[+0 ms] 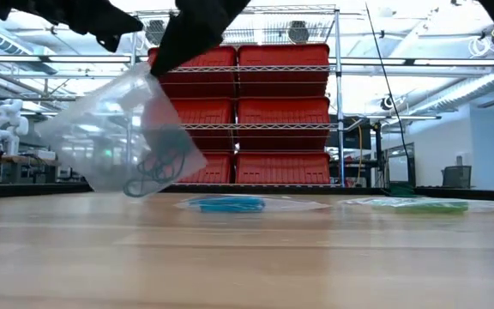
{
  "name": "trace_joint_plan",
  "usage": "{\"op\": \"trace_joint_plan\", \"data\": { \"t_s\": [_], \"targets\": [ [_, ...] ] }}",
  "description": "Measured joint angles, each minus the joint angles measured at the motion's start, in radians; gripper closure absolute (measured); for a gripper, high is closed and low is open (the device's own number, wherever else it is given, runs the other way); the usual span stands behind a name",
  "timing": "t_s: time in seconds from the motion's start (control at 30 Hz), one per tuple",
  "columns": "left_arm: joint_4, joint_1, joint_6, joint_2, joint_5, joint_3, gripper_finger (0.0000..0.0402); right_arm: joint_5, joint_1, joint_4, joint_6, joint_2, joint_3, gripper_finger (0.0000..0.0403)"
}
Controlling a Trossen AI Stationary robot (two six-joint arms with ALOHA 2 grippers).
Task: Sort rubber bands
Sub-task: Close the left zip lock bag
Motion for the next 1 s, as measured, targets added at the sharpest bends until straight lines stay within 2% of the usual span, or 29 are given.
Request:
{"op": "trace_joint_plan", "data": {
  "t_s": [0.13, 0.23, 0.4, 0.53, 0.77, 1.0],
  "targets": [
    [0.002, -0.022, -0.013, 0.053, 0.052, 0.0, 0.0374, 0.092, 0.009, -0.027, 0.024, -0.04, -0.001, 0.0403],
    [0.027, -0.055, -0.027, 0.105, 0.057, 0.0, 0.0333, 0.103, 0.008, -0.035, 0.033, -0.061, 0.001, 0.0403],
    [0.047, -0.093, -0.028, 0.198, -0.026, 0.0, 0.0258, 0.102, 0.008, -0.049, 0.029, -0.053, -0.001, 0.0403],
    [0.057, -0.112, -0.028, 0.241, -0.04, 0.0, 0.0225, 0.106, 0.008, -0.049, 0.027, -0.055, -0.001, 0.0403],
    [0.069, -0.144, -0.043, 0.245, -0.054, 0.002, 0.0232, 0.108, 0.005, -0.054, 0.024, -0.055, -0.001, 0.0403],
    [0.069, -0.148, -0.08, 0.241, -0.079, 0.026, 0.0301, 0.107, 0.005, -0.055, 0.025, -0.055, -0.001, 0.0403]
  ]
}}
